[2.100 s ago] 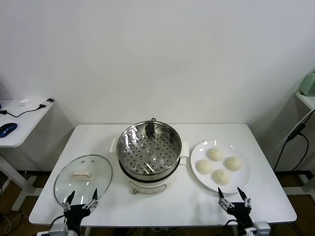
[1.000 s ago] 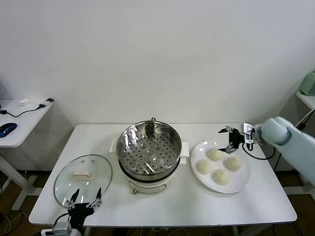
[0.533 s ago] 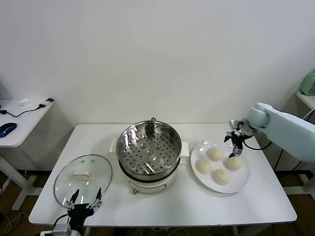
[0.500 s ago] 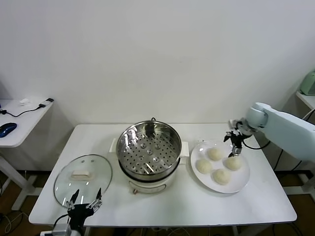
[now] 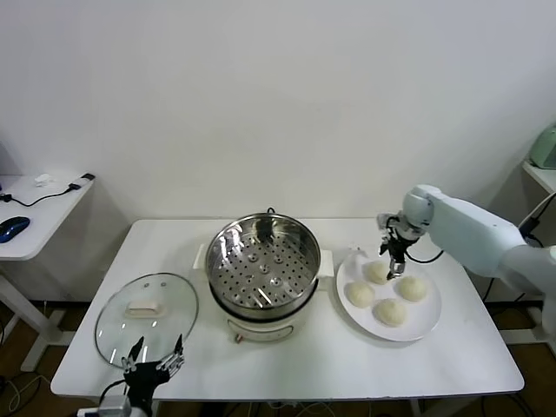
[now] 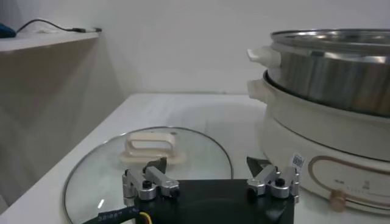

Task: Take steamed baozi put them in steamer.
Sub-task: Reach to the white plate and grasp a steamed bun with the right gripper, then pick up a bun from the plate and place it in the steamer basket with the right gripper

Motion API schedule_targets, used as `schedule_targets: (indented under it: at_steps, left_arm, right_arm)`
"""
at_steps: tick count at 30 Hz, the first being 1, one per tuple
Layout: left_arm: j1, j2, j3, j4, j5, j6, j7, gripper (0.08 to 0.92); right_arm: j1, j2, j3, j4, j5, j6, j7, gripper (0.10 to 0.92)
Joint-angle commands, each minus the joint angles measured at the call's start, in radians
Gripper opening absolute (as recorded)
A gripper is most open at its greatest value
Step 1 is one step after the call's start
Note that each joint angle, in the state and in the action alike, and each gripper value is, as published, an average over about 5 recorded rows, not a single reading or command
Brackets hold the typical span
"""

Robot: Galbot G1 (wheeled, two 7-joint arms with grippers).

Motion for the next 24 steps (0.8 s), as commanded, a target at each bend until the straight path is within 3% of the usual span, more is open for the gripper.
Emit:
schedule_targets:
  at_steps: [1,5,10,14,24]
  left_arm:
    - [0.002,0.002,0.004,0.005,0.005,-0.001,0.000,0.823]
    - [0.003,0.003,0.007,0.008,0.008,-0.002,0.000,0.823]
    - [0.004,0.003,0.006,0.009,0.013,-0.002,-0.001,0.823]
    - [0.012,0.000,0.008,0.001,0.018,-0.002,-0.002,0.823]
    - [0.027,-0.001,0.021,-0.013,0.029,-0.010,-0.003,0.823]
  right_arm:
    - [-0.046,0.073,0.054,-0.118,-0.082,0.009,-0.004,0.821]
    - [-0.058,0.082,0.083,-0.133,-0.094,0.016,0.009,0.792]
    - [-0.055,0.068,0.098,-0.105,-0.086,0.023,0.003,0.665]
    - [0.002,0.005,0.040,0.008,-0.038,0.019,-0.015,0.616]
    - [0.473,-0.128,-0.303,0.382,0.196,0.044,-0.048,0.611]
